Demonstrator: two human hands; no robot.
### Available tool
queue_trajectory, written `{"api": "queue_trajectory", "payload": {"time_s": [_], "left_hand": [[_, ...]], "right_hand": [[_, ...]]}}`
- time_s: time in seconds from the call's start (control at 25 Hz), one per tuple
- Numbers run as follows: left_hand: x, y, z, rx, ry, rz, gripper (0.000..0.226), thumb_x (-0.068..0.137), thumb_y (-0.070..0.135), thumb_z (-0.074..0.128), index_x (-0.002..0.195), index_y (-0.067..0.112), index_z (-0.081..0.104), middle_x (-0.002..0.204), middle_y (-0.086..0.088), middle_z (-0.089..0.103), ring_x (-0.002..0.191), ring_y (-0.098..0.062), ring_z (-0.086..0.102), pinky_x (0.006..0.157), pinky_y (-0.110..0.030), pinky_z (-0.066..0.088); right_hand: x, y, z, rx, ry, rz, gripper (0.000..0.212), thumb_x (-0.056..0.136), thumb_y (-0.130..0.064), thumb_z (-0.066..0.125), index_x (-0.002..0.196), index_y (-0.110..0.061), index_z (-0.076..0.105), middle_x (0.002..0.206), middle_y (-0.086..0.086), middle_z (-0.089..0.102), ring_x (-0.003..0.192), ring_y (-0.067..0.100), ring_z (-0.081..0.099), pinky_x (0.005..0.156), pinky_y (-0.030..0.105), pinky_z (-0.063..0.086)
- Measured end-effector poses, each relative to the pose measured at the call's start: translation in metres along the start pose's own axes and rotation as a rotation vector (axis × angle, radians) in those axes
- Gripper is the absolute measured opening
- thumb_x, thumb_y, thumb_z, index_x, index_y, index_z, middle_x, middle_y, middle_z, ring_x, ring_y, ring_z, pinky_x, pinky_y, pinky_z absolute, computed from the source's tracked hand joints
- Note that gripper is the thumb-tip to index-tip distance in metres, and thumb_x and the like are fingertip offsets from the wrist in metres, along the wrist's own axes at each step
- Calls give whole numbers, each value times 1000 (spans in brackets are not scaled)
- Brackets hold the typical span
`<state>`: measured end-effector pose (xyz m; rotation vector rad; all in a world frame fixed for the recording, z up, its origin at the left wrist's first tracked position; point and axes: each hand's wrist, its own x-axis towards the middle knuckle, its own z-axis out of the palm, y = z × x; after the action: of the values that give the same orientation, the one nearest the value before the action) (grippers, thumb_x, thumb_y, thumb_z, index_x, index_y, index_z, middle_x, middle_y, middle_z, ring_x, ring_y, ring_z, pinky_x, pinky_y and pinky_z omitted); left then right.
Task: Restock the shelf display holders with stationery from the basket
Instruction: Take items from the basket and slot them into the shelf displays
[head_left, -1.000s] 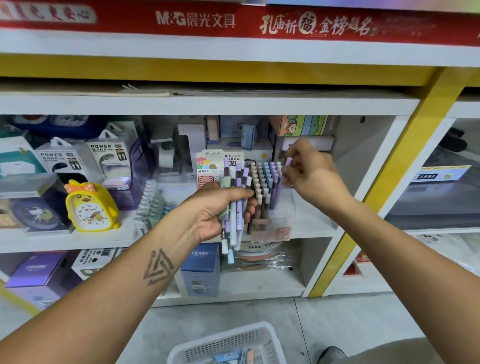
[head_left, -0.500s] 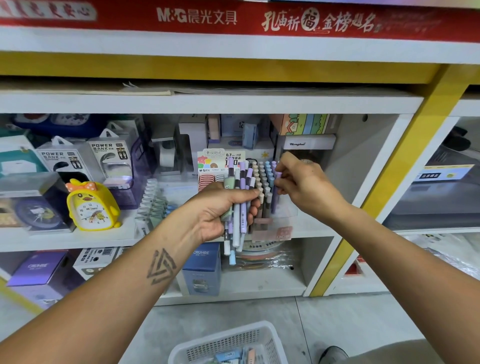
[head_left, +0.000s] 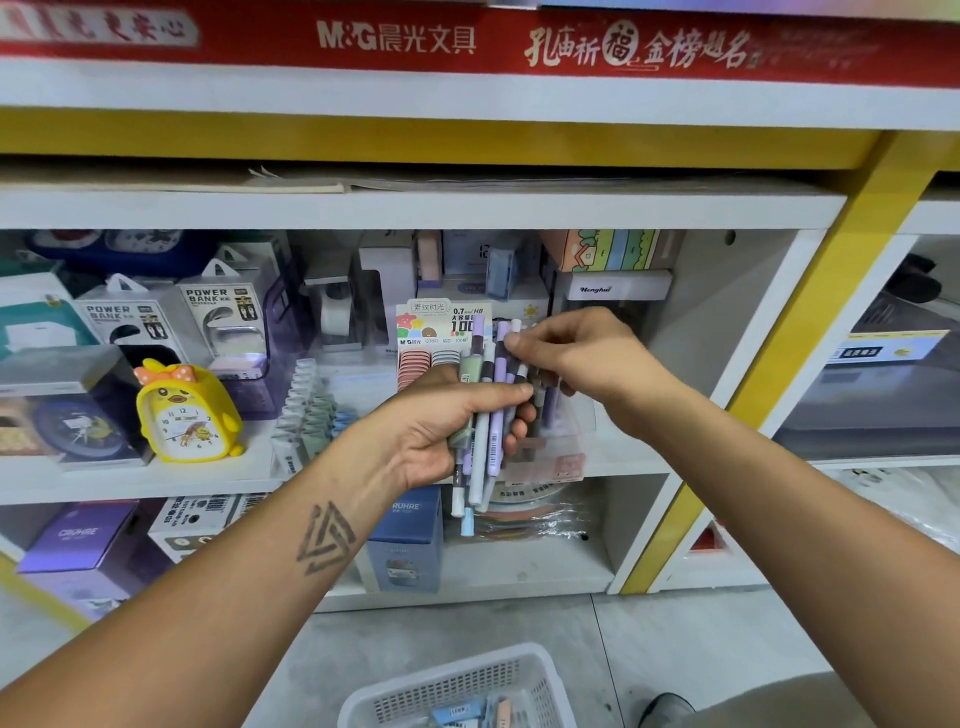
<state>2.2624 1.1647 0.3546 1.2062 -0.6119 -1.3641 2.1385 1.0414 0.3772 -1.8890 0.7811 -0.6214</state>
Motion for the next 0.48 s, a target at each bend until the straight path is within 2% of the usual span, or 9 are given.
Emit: {"api": "queue_trajectory", "payload": {"time_s": [0.12,0.2,0.28,0.36,0.48], "left_hand": [[0,0,-2,-22,12,-6,17,83,6,73,99,-1,72,85,-19,70,66,-23,67,58,-29,58],[0,1,-4,-33,6,-22,21,84,7,72,103,-3,70,88,-20,70,68,-23,67,59,-29,58],[-1,2,-6,-41,-2,-48,20,84,6,71,100,-4,70,88,-20,70,67,-22,67,58,-28,58],[-2,1,-8,-39,-4,-82,16,82,5,71,95,-4,71,84,-19,71,64,-20,68,55,-27,57],[-1,-1,-10,-15,40,-98,8,87,-1,66,94,-4,69,80,-18,72,60,-19,68,52,-26,57]], "right_hand": [[0,-6,-2,140,37,86,18,87,-23,78,84,-5,76,70,10,66,55,12,50,51,23,41],[4,-7,-10,293,144,120,17,91,-17,72,85,0,72,72,13,68,52,13,52,48,22,43],[8,-4,-20,409,283,111,19,97,-11,63,84,2,68,65,11,65,48,15,54,47,24,44],[11,0,-27,334,380,66,22,100,-9,58,85,2,68,61,9,63,48,16,54,49,25,46],[13,8,-32,199,466,3,17,101,-10,56,99,1,69,68,9,65,50,15,55,52,26,48]]}}
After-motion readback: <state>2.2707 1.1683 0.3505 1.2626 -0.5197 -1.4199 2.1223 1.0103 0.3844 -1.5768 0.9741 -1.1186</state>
